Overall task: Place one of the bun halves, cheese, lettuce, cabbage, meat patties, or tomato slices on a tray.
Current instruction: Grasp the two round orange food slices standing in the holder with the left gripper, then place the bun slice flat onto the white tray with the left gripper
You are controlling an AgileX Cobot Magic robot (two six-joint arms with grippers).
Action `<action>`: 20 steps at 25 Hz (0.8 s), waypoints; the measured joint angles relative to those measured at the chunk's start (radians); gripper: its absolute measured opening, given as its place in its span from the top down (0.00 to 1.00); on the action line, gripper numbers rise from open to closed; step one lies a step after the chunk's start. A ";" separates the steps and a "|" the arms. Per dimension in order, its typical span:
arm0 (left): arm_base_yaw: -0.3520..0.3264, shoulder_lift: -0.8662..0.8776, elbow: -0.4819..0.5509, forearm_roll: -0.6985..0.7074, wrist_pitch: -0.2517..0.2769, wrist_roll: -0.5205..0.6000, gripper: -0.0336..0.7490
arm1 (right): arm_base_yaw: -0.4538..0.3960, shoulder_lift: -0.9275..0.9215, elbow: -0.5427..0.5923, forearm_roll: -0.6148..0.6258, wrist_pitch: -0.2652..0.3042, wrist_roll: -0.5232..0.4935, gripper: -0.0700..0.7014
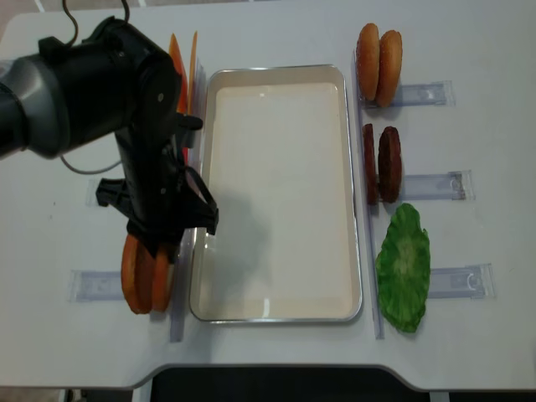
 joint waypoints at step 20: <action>0.002 0.000 0.000 -0.049 0.001 0.080 0.77 | 0.000 0.000 0.000 0.000 0.000 0.000 0.27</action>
